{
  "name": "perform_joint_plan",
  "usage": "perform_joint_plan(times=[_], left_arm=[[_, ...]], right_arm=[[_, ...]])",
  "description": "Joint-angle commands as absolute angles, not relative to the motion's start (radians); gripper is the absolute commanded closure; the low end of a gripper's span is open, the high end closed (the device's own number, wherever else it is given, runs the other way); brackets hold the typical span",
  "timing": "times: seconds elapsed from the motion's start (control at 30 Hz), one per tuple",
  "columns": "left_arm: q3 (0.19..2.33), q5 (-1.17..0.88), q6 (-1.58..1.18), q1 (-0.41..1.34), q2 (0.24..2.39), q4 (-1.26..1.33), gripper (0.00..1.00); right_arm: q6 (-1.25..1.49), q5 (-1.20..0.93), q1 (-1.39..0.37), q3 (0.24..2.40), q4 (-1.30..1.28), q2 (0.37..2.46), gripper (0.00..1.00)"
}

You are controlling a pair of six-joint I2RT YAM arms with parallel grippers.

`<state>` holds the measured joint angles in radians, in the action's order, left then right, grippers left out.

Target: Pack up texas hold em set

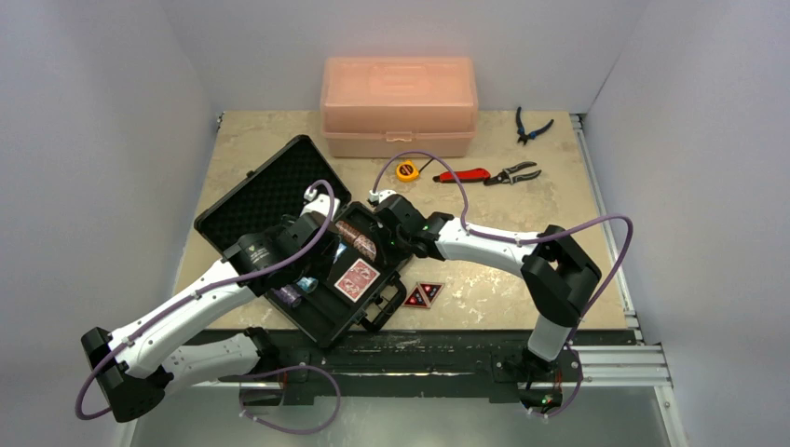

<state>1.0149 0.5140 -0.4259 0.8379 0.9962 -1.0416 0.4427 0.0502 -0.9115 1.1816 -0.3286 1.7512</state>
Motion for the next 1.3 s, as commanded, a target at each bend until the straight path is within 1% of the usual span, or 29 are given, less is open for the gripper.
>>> perform_joint_plan(times=[0.0,0.1,0.23,0.63,0.83,1.03,1.13,1.27], left_arm=[[1.039,0.540,-0.416,0.832,0.994,-1.048,0.34],[1.039,0.540,-0.417,0.832,0.995,-1.048,0.34],[1.039,0.539,-0.416,0.832,0.995,-1.048,0.34],[1.040,0.539,-0.416,0.832,0.995,-1.049,0.34],[1.040,0.541,-0.418,0.832,0.988,-1.051,0.34],[1.037,0.543,-0.419,0.832,0.971,-1.048,0.33],[1.037,0.544,-0.418,0.832,0.970,-1.048,0.32],[1.034,0.535,-0.414,0.832,0.963,-1.044,0.31]], right_arm=[[0.393,0.175,-0.891,1.170,-0.400,1.742,0.65],[0.391,0.172,-0.892,1.173,-0.400,1.735,0.59],[0.392,0.170,-0.892,1.177,-0.403,1.723,0.57],[0.396,0.156,-0.893,1.206,-0.425,1.671,0.55],[0.402,0.150,-0.893,1.206,-0.422,1.658,0.58],[0.411,0.157,-0.893,1.200,-0.424,1.634,0.58],[0.419,0.167,-0.893,1.192,-0.431,1.615,0.56],[0.453,0.197,-0.892,1.166,-0.452,1.583,0.51]])
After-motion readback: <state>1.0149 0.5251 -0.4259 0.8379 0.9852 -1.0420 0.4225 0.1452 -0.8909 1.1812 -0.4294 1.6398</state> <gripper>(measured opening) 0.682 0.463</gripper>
